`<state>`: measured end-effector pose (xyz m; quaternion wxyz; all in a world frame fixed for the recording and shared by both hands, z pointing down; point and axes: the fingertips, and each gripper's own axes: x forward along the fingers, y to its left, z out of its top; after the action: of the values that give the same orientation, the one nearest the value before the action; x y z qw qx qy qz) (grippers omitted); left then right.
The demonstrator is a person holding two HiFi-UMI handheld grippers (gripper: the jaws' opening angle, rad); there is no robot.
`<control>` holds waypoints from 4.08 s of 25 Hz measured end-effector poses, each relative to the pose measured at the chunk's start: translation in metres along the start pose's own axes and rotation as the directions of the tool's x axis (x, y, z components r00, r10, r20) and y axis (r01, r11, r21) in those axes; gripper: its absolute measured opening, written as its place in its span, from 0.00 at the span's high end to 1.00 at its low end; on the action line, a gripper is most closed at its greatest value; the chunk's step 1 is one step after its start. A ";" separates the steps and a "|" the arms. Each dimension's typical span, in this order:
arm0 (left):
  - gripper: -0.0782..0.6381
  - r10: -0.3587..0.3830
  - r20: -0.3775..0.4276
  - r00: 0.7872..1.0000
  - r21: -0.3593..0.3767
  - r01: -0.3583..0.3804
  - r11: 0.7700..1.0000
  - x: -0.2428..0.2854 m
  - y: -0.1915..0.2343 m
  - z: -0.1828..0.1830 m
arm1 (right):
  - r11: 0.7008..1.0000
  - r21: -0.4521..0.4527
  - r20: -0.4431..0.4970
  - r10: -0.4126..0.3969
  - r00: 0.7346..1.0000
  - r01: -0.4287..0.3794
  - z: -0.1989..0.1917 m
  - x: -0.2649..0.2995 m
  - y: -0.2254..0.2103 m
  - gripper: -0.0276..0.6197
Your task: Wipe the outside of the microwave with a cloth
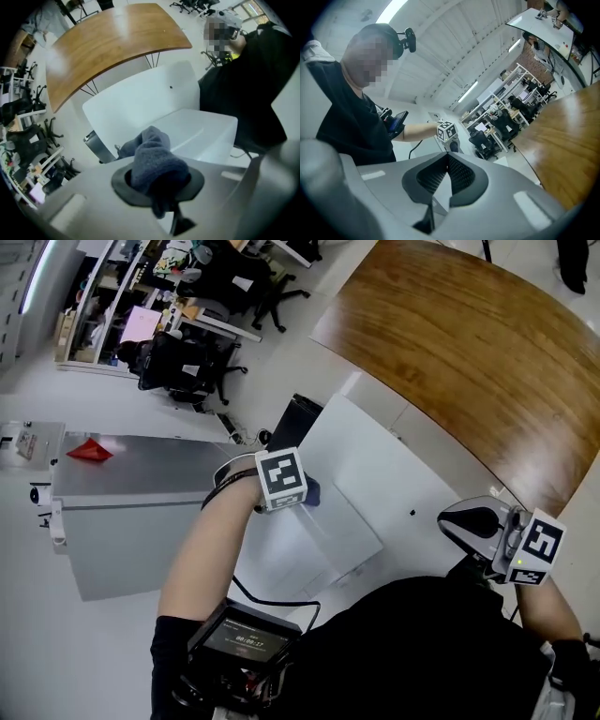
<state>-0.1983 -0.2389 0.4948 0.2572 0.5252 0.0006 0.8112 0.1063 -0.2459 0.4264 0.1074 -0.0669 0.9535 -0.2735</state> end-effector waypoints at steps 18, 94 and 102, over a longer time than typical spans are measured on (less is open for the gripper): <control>0.82 -0.068 -0.104 0.992 0.191 0.087 0.978 0.087 -0.002 0.075 | 0.984 0.074 0.029 -0.164 0.986 0.162 -0.021 -0.066 -0.012 0.95; 0.82 -0.175 -0.268 0.947 0.469 0.287 0.835 0.068 -0.150 0.086 | 0.998 0.040 0.024 -0.055 0.998 0.054 -0.014 -0.040 0.006 0.95; 0.82 -0.246 -0.414 0.876 0.364 0.408 0.837 0.149 -0.119 0.119 | 0.971 0.109 0.028 -0.217 0.976 0.213 -0.038 -0.111 -0.004 0.95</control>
<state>-0.0950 -0.1053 0.6430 0.2641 0.4080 0.3212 0.8128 0.2045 -0.2094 0.4783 0.0993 -0.1693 0.9226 -0.3322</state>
